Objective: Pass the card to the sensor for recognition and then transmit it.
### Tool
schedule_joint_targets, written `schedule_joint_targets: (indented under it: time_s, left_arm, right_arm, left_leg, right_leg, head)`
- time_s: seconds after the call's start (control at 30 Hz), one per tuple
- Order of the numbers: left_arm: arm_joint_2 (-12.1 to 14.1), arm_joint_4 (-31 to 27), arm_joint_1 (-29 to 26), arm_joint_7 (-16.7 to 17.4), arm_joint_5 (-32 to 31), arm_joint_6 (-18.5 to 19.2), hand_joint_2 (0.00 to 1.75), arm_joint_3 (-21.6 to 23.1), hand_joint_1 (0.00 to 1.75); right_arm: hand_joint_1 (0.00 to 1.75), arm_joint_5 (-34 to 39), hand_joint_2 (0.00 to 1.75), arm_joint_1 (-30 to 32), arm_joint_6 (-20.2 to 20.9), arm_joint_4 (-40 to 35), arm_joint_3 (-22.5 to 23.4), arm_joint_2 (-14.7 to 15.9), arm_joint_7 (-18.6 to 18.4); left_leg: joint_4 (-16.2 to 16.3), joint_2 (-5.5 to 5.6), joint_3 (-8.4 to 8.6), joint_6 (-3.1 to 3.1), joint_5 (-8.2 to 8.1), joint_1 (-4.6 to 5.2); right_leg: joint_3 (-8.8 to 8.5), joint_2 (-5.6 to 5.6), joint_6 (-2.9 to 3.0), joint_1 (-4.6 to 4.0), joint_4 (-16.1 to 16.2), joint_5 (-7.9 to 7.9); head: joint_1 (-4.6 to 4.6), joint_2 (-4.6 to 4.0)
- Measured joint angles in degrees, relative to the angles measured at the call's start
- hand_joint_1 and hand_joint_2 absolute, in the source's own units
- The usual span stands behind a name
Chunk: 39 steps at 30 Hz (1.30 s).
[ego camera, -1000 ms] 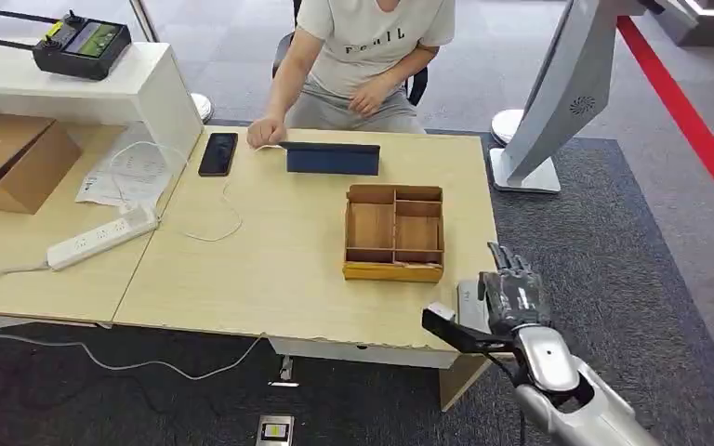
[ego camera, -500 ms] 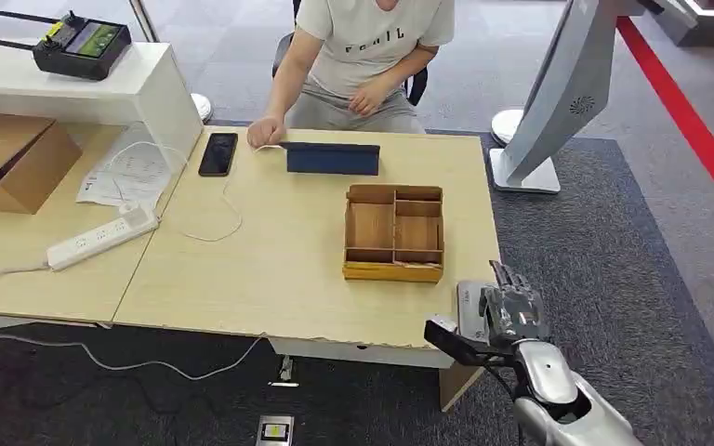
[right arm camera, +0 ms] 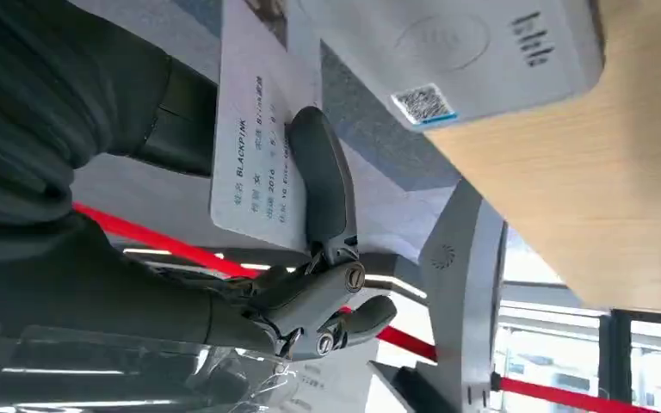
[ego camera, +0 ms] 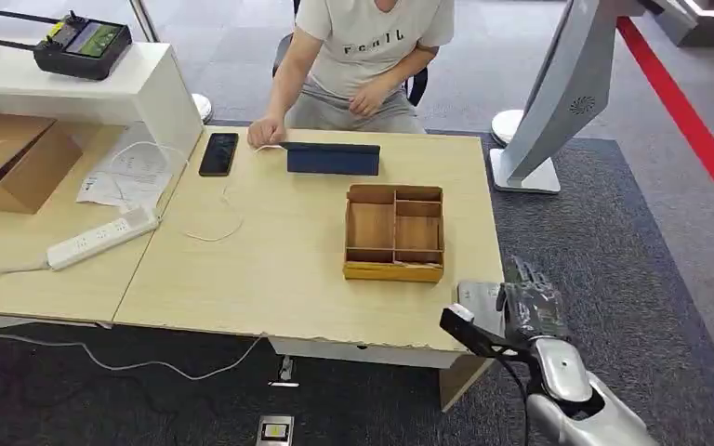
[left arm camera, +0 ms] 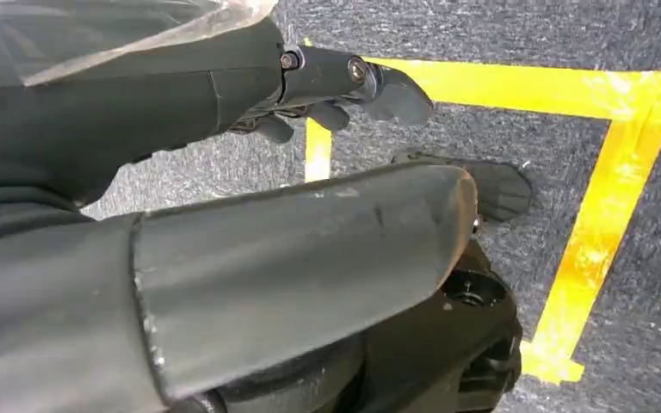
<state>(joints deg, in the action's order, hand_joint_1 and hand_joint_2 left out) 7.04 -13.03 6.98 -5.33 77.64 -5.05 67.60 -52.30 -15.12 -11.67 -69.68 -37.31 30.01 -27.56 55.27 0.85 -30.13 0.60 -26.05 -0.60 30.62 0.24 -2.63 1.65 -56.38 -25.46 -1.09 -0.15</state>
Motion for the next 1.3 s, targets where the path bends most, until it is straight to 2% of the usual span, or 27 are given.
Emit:
schedule_joint_targets:
  time_s: [0.2,0.43,0.57,0.77,0.9,1.13,1.3]
  left_arm:
    - [0.28,0.0,0.0,-0.15,-0.02,0.02,0.0,0.35,0.0]
    - [0.48,-0.02,0.02,-0.5,-0.2,0.24,0.0,0.9,0.0]
    - [0.42,-0.07,0.04,-0.74,-1.11,0.42,0.0,1.16,0.0]
    - [0.22,-0.39,0.29,-1.53,-1.57,0.83,0.0,1.4,0.0]
    - [0.11,-0.5,0.3,-1.44,-1.66,0.92,0.0,1.44,0.0]
    - [0.07,-0.55,0.2,0.09,-1.07,2.1,0.0,1.46,0.0]
    - [0.07,-0.55,0.2,0.61,-0.98,2.64,0.0,1.62,0.0]
  right_arm:
    - [1.75,-1.97,1.75,-1.65,-0.49,-3.12,0.15,2.05,-0.44]
    - [1.75,-7.04,1.75,-11.22,6.84,-10.41,1.16,4.5,1.01]
    - [1.75,-9.48,1.75,-16.12,7.96,-11.72,0.44,4.09,3.65]
    - [1.75,-11.82,1.75,-22.76,7.65,-9.49,-2.84,0.2,6.34]
    - [1.75,-13.81,1.75,-26.69,6.53,-4.74,-5.27,-3.19,8.11]
    - [1.75,-15.56,1.75,-32.66,6.6,4.05,-8.77,-8.66,8.74]
    - [1.75,-15.83,1.75,-35.34,6.67,8.88,-10.25,-11.3,8.52]
  left_leg:
    - [0.0,0.0,-0.05,0.0,0.0,0.01]
    - [0.01,-0.04,-0.01,0.0,0.01,0.0]
    - [0.0,-0.06,-0.05,0.0,0.01,-0.01]
    - [0.0,-0.04,-0.09,0.01,0.01,-0.02]
    - [-0.01,-0.05,-0.13,0.01,0.01,-0.03]
    - [-0.01,-0.01,-0.15,0.01,0.02,-0.03]
    - [0.0,-0.01,-0.15,0.01,0.02,-0.03]
  right_leg:
    - [0.05,0.0,0.0,0.01,-0.03,0.01]
    - [0.05,0.05,0.0,0.0,-0.03,0.03]
    - [0.02,0.04,0.0,0.0,-0.06,0.02]
    - [0.07,0.05,0.01,-0.02,-0.07,0.01]
    - [0.09,0.05,0.01,-0.02,-0.09,0.02]
    - [0.12,0.01,0.01,-0.02,-0.09,0.02]
    - [0.12,0.02,0.01,-0.02,-0.08,0.01]
  head:
    - [0.0,0.0]
    - [0.0,0.0]
    - [0.0,0.0]
    - [0.0,0.0]
    - [-0.02,0.0]
    - [0.02,0.0]
    - [0.0,0.0]
